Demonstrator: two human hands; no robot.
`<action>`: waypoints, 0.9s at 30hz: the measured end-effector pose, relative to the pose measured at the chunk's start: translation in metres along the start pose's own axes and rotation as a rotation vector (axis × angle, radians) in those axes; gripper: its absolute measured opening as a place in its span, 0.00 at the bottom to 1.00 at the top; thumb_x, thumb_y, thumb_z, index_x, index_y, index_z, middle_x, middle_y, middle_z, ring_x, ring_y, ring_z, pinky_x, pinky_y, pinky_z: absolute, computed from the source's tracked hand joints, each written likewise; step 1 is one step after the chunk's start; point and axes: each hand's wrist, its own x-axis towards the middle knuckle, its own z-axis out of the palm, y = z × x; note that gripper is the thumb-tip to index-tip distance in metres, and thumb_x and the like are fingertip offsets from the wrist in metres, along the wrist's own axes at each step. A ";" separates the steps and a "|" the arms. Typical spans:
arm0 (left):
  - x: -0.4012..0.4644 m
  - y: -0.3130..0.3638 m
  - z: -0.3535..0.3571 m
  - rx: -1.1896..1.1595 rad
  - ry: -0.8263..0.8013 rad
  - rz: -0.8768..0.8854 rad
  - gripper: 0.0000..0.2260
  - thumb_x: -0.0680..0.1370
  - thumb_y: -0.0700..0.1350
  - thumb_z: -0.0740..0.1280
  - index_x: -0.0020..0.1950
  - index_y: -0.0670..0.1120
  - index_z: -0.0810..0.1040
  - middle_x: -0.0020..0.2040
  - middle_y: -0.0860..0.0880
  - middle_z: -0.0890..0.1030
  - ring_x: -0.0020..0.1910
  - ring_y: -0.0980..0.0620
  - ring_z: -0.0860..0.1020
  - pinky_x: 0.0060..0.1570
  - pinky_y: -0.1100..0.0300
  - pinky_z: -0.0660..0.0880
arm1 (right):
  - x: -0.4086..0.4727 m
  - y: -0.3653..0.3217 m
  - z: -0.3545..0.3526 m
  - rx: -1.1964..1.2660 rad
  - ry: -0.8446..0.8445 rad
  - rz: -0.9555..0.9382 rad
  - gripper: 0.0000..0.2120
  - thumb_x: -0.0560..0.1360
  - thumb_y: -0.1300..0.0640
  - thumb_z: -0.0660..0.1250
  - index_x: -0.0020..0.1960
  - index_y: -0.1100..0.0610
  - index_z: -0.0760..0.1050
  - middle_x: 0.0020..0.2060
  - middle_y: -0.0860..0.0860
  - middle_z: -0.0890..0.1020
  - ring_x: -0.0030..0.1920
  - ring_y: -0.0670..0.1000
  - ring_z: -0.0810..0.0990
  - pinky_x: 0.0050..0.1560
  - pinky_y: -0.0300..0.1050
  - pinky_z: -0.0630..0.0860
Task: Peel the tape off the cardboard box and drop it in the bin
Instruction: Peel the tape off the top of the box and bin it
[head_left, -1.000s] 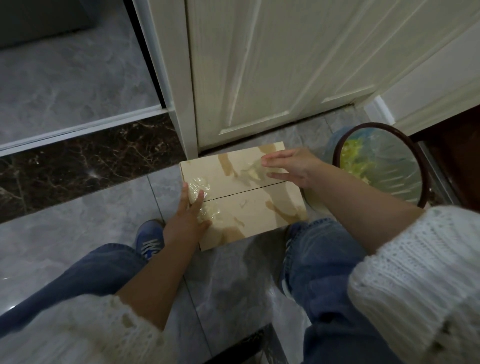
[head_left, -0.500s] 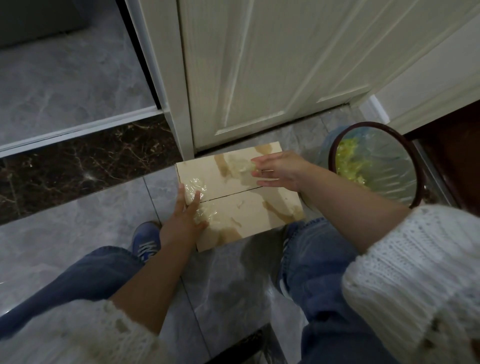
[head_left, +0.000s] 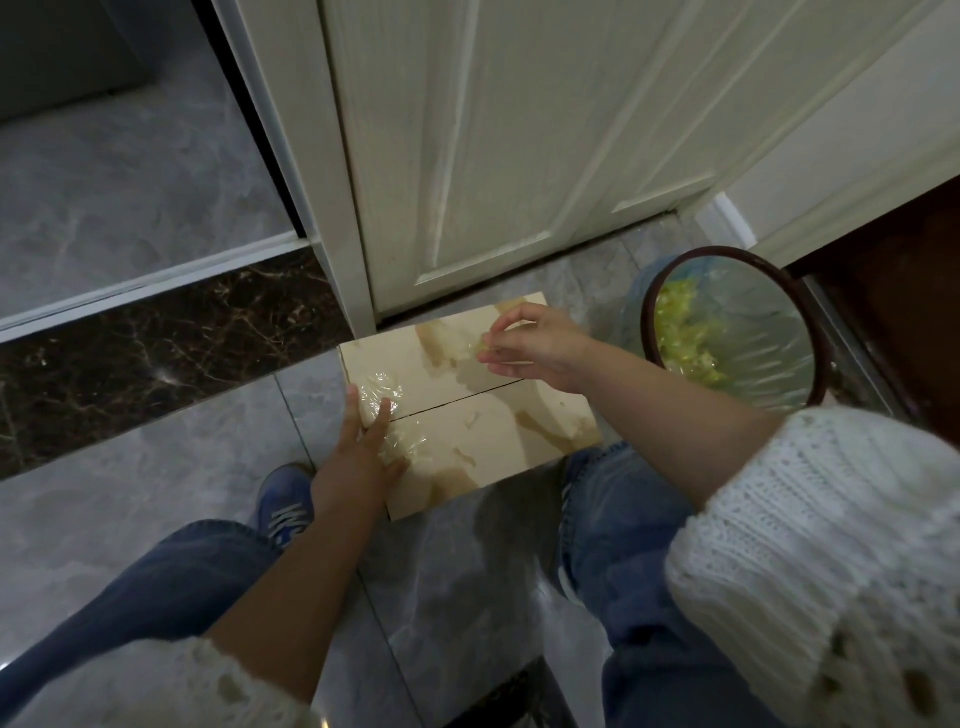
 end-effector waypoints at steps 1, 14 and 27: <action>0.000 0.000 0.000 0.001 0.000 -0.003 0.37 0.82 0.52 0.67 0.83 0.59 0.47 0.81 0.54 0.29 0.70 0.47 0.74 0.50 0.57 0.76 | 0.000 0.001 0.000 0.001 -0.007 -0.006 0.07 0.74 0.68 0.72 0.48 0.63 0.75 0.43 0.60 0.83 0.44 0.56 0.86 0.48 0.49 0.84; 0.000 0.000 0.000 0.021 -0.004 -0.007 0.38 0.82 0.52 0.67 0.84 0.59 0.45 0.81 0.53 0.29 0.65 0.46 0.77 0.51 0.56 0.78 | 0.003 0.003 -0.003 0.039 0.018 -0.075 0.06 0.74 0.66 0.73 0.51 0.67 0.81 0.46 0.60 0.84 0.45 0.54 0.85 0.51 0.45 0.83; -0.001 -0.001 -0.001 -0.009 -0.001 -0.003 0.38 0.82 0.52 0.67 0.84 0.58 0.45 0.80 0.53 0.28 0.70 0.48 0.74 0.49 0.58 0.78 | -0.019 0.008 -0.141 -0.101 1.133 -0.341 0.10 0.76 0.57 0.70 0.56 0.54 0.84 0.48 0.51 0.86 0.50 0.49 0.84 0.57 0.46 0.81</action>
